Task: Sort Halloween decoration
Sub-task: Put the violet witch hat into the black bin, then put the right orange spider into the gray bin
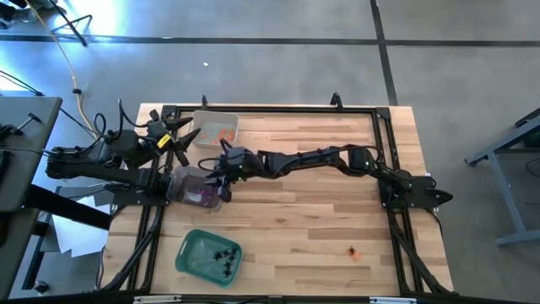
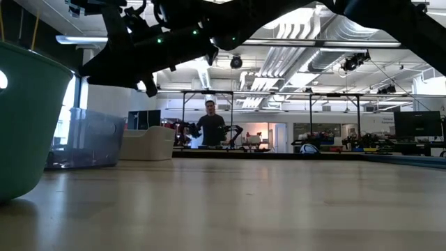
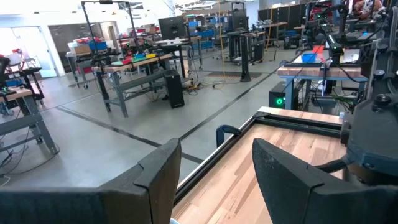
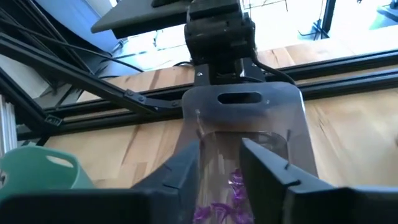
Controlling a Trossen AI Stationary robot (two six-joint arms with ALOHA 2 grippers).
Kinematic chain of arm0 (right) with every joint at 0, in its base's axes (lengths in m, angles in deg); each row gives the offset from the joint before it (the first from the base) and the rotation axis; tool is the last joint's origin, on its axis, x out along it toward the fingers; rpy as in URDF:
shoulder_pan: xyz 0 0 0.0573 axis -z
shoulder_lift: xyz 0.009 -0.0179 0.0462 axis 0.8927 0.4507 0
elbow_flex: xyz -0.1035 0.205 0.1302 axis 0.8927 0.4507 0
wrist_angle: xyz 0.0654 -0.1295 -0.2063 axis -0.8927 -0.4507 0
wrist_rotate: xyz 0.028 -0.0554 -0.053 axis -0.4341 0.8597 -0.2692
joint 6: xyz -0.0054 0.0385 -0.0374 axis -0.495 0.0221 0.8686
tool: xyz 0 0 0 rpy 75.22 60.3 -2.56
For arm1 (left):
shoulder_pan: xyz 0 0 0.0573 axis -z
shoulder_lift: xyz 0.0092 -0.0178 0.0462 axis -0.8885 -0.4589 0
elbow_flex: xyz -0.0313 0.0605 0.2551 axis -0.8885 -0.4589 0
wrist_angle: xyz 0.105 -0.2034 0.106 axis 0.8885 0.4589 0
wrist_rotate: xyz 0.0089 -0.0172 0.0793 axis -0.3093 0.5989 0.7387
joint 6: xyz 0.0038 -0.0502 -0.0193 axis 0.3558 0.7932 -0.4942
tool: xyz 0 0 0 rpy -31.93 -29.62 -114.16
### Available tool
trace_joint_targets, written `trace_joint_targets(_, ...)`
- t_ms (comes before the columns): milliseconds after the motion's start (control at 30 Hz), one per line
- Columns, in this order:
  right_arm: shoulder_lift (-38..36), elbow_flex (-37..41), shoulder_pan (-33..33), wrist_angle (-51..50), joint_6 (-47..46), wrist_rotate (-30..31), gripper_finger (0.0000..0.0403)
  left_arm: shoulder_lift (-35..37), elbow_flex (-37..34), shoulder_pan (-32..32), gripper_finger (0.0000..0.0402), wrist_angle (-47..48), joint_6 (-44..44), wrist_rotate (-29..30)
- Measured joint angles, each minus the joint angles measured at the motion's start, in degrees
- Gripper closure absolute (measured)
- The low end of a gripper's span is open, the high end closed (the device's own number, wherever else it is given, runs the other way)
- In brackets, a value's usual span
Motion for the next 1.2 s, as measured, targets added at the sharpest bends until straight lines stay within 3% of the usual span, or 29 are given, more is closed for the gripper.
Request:
trace_joint_targets(233, -0.34, 0.01, 0.17, -2.8, -3.27, 0.55, 0.0244, 0.0, 0.0, 0.01, 0.0216, 0.0, 0.0, 0.0)
trace_joint_targets(600, -5.79, 0.07, 0.83, -27.97, -6.4, 0.32, 0.0273, 0.01, 0.0, 0.0, 0.0216, 0.0, 0.02, 0.01)
trace_joint_targets(733, -9.17, 3.41, -0.33, -27.76, -6.06, 0.08, 0.0284, 0.0, 0.0, 0.0, 0.0216, 0.0, 0.0, 0.0)
trace_joint_targets(833, -13.11, 10.07, -0.87, -23.85, -7.81, 1.07, 0.029, 0.02, 0.0, 0.0, 0.0216, 0.0, 0.02, 0.0)
trace_joint_targets(1000, -22.88, 28.87, -1.22, -12.82, -15.91, 5.55, 0.0291, 0.0, 0.0, 0.0, 0.0216, 0.0, 0.0, 0.0)
trace_joint_targets(1200, -36.49, 51.56, -5.38, -3.0, -31.12, 17.67, 0.0291, 0.0, 0.0, 0.0, 0.0216, 0.0, 0.0, 0.0)
